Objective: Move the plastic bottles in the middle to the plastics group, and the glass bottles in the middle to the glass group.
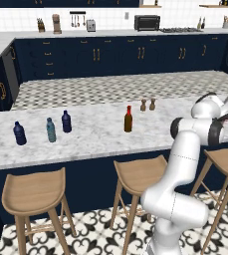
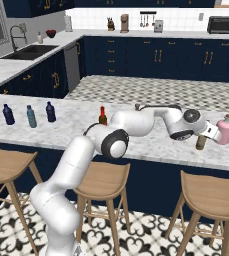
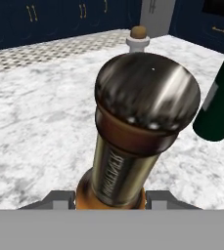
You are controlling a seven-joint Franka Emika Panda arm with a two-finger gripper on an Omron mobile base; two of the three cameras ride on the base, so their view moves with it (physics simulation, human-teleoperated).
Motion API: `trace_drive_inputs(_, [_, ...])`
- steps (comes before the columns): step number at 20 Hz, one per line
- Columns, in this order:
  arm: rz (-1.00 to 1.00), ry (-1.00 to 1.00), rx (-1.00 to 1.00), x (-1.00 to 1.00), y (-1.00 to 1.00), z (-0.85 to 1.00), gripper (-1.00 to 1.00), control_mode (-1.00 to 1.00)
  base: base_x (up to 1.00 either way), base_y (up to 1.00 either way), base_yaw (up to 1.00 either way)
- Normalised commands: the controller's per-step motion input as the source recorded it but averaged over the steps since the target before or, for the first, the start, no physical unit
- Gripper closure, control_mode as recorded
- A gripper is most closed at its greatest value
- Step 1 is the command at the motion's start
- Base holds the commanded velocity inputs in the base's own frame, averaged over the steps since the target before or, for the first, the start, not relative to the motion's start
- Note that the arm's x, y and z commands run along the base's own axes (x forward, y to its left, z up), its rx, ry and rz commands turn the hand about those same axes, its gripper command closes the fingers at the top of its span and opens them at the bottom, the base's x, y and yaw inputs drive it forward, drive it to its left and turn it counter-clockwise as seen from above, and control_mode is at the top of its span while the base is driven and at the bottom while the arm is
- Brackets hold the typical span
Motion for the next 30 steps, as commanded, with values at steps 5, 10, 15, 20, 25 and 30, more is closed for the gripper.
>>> trace_drive_inputs(5, [-0.03,0.02,-0.02,0.31,0.0,0.0,1.0,-1.0,0.0,0.0,0.0])
trace_drive_inputs(10, [-0.01,0.01,0.0,0.15,0.0,0.0,1.0,-1.0,0.0,0.0,0.0])
trace_drive_inputs(15, [0.0,0.0,0.0,0.01,-0.01,-0.19,1.0,-1.0,0.0,0.0,0.0])
trace_drive_inputs(20, [0.0,0.0,0.0,0.0,0.0,-0.37,1.0,-1.0,0.0,0.0,0.0])
trace_drive_inputs(25, [0.0,0.0,0.0,0.01,0.0,-0.11,1.0,-1.0,0.0,0.0,0.0])
trace_drive_inputs(30, [0.0,0.0,0.0,0.18,0.0,0.0,1.0,-1.0,0.0,0.0,0.0])
